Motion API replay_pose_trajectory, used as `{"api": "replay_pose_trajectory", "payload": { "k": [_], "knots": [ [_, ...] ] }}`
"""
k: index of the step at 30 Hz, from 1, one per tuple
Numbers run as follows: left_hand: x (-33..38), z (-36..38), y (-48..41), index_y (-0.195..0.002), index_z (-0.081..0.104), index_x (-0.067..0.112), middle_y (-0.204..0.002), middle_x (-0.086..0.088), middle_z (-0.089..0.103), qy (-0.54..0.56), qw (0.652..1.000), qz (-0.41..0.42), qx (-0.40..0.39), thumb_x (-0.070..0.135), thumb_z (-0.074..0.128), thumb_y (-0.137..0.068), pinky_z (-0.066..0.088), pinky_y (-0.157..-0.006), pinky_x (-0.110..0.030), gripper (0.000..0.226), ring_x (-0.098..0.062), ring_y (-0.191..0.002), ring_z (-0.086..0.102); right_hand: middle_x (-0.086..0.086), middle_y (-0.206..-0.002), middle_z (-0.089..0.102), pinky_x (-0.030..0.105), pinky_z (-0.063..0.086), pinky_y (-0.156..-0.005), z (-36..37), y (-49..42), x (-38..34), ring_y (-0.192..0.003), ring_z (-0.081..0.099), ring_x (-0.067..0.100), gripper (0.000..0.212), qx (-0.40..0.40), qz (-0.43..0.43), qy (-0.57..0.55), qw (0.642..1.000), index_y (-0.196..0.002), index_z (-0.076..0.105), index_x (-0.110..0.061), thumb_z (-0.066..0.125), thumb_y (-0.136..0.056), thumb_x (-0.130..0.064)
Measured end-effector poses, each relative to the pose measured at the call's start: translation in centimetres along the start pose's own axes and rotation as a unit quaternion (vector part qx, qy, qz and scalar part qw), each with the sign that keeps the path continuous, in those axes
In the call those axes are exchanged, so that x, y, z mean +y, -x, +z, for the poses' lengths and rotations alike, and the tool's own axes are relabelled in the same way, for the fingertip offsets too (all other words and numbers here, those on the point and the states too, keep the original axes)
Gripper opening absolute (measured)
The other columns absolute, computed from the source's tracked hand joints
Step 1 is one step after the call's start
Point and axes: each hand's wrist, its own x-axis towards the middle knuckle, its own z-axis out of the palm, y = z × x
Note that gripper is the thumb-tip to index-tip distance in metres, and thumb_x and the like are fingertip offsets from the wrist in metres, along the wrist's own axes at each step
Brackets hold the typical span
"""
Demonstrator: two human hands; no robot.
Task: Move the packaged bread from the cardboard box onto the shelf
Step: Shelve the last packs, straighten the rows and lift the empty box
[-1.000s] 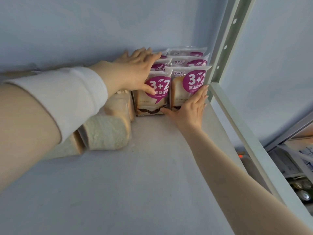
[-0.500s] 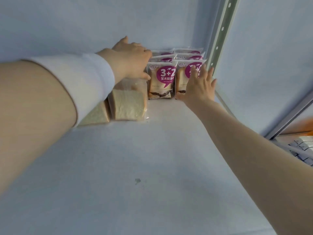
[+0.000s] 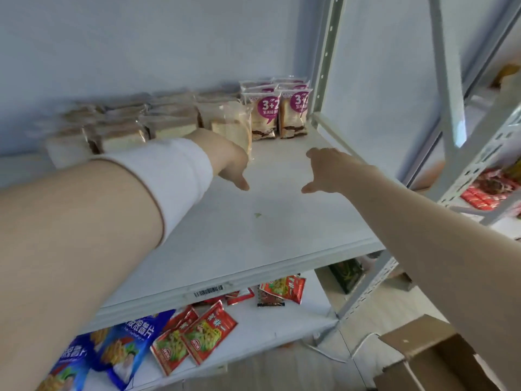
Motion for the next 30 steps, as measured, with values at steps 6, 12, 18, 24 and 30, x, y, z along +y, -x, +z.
{"api": "replay_pose_trajectory", "payload": {
  "k": [6, 12, 18, 24, 30],
  "knots": [
    [9.8, -1.7, 4.4, -0.131, 0.047, 0.01, -0.136, -0.009, 0.05, -0.003, 0.994, 0.106, -0.04, 0.053, 0.046, -0.089, 0.036, -0.089, -0.03, 0.06, -0.025, -0.119, 0.049, 0.01, -0.138, 0.047, 0.045, 0.039, -0.104, 1.9, 8.8, 7.0, -0.126, 0.045, 0.031, 0.074, -0.082, 0.031, 0.026, 0.996, -0.139, 0.036, -0.008, 0.067, -0.081, -0.042],
    [25.6, -2.5, 7.9, -0.128, 0.05, 0.014, -0.132, -0.006, 0.053, -0.004, 0.973, 0.228, -0.028, 0.052, 0.049, -0.088, 0.039, -0.099, -0.035, 0.056, -0.027, -0.119, 0.05, 0.005, -0.107, 0.062, 0.043, 0.05, -0.09, 8.2, 20.1, 19.6, -0.101, 0.058, 0.029, 0.049, -0.083, 0.077, -0.023, 0.993, -0.114, 0.053, -0.014, 0.069, -0.078, -0.042],
    [43.4, 0.1, 9.9, -0.129, 0.049, 0.012, -0.128, -0.008, 0.055, -0.043, 0.94, 0.337, 0.011, 0.049, 0.048, -0.089, 0.044, -0.093, -0.038, 0.054, -0.028, -0.116, 0.052, 0.007, -0.122, 0.057, 0.039, 0.05, -0.087, 18.0, 32.5, 32.3, -0.108, 0.055, 0.028, 0.054, -0.11, 0.221, -0.076, 0.966, -0.125, 0.05, -0.012, 0.064, -0.083, -0.041],
    [54.3, 2.9, 8.9, -0.125, 0.049, 0.016, -0.123, -0.008, 0.058, -0.086, 0.92, 0.377, 0.062, 0.047, 0.044, -0.092, 0.04, -0.093, -0.044, 0.045, -0.03, -0.111, 0.054, 0.004, -0.105, 0.06, 0.026, 0.038, -0.059, 25.7, 38.1, 39.9, -0.087, 0.056, 0.022, 0.037, -0.111, 0.326, -0.086, 0.935, -0.108, 0.051, -0.014, 0.062, -0.085, -0.041],
    [60.8, 6.7, 1.7, -0.118, 0.046, 0.013, -0.116, -0.01, 0.061, -0.078, 0.915, 0.389, 0.066, 0.04, 0.043, -0.094, 0.038, -0.072, -0.035, 0.036, -0.029, -0.104, 0.059, 0.008, -0.116, 0.059, 0.034, 0.04, -0.071, 34.1, 37.2, 44.8, -0.107, 0.057, 0.026, 0.039, -0.059, 0.407, -0.091, 0.907, -0.119, 0.051, -0.011, 0.053, -0.091, -0.038]
  ]
}}
